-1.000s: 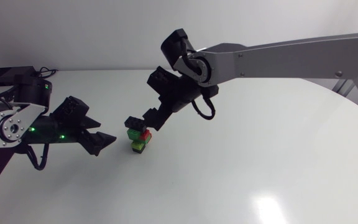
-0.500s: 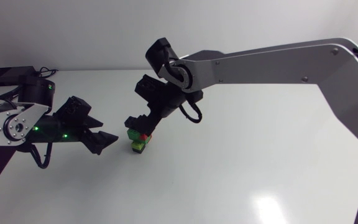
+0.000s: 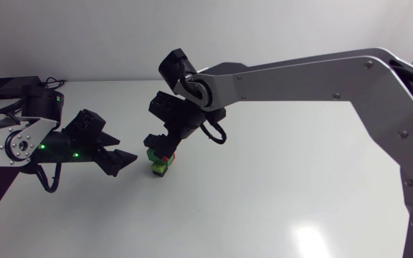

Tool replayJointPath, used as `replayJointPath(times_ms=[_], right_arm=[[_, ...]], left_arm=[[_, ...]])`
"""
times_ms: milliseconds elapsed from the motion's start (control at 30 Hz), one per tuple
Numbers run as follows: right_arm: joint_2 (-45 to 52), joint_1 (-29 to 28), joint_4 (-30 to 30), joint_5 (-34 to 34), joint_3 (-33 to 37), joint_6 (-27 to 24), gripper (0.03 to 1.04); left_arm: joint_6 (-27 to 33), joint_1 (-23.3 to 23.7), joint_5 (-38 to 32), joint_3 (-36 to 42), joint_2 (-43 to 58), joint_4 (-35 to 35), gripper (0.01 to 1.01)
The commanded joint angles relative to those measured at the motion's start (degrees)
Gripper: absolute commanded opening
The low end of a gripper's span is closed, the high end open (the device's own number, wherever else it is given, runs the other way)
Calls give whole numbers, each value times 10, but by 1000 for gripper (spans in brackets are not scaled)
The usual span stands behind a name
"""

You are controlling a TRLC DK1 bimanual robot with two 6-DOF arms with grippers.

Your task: Separate the duplo bricks

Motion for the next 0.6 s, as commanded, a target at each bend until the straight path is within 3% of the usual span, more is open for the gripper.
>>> replayJointPath(times_ms=[0, 200, 367, 567], right_arm=[[17, 6, -7, 6, 13, -12, 598], [18, 11, -7, 7, 11, -15, 397], [15, 12, -7, 7, 9, -22, 111], [13, 15, -7, 7, 4, -21, 107]], left_arm=[[-6, -4, 8, 16, 10, 9, 954], [-11, -6, 11, 15, 10, 9, 954], [-14, -12, 11, 14, 9, 9, 954], [-15, -18, 12, 9, 8, 10, 954]])
